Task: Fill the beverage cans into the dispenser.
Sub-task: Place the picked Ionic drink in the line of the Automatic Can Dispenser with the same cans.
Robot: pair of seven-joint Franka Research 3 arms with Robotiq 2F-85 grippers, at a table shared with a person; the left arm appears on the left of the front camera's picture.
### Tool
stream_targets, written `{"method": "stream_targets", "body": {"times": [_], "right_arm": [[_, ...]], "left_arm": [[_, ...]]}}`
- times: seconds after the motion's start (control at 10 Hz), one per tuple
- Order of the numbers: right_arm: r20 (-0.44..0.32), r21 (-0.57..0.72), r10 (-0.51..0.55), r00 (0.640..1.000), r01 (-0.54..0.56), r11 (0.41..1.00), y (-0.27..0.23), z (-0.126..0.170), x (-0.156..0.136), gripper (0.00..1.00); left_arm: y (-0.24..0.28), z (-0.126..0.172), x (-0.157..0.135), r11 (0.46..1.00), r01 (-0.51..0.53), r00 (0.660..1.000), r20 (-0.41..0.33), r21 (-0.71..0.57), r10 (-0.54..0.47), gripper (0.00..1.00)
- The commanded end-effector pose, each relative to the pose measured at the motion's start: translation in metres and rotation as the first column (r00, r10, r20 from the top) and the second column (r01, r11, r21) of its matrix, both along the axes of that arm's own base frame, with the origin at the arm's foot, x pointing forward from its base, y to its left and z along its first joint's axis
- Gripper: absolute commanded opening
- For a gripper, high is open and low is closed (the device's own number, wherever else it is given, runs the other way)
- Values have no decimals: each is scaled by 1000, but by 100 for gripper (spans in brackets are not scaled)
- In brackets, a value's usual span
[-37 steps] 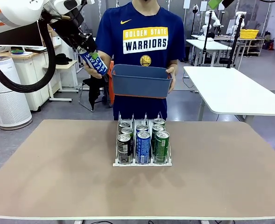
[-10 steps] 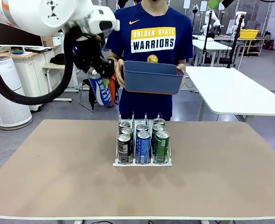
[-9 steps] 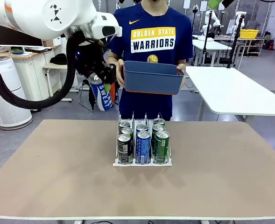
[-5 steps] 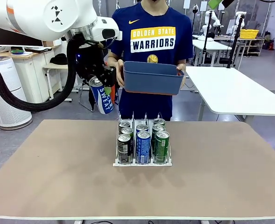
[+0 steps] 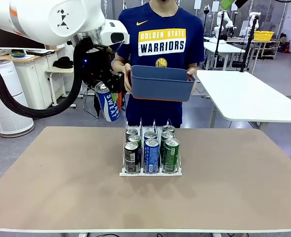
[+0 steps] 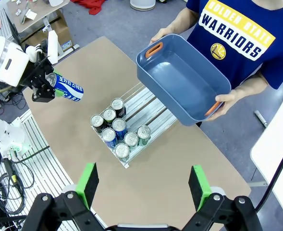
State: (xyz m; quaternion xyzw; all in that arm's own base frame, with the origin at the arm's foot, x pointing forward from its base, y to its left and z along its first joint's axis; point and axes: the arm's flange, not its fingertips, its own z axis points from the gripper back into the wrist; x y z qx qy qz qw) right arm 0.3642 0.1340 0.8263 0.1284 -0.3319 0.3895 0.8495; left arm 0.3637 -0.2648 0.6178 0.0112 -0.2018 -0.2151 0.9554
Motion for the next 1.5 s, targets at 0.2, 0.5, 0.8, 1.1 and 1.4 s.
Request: {"method": "stream_targets", "body": {"times": [0.2, 0.5, 0.8, 1.1, 1.4], "right_arm": [[0, 1, -1, 1000, 1, 1000, 0, -1, 0, 100], [0, 1, -1, 1000, 1, 1000, 0, -1, 0, 100], [0, 1, -1, 1000, 1, 1000, 0, -1, 0, 100], [0, 1, -1, 1000, 1, 1000, 0, -1, 0, 100], [0, 1, -1, 1000, 1, 1000, 0, -1, 0, 100]], "left_arm": [[-39, -21, -33, 992, -119, 986, 126, 39, 113, 58], [-60, -39, -55, 990, -132, 974, 181, -47, 139, 58], [-72, -58, -68, 988, -122, 980, 145, -97, 135, 58], [-71, -68, -66, 980, -152, 979, 115, -127, 166, 58], [-72, -69, -64, 986, -143, 983, 102, -82, 151, 58]]}}
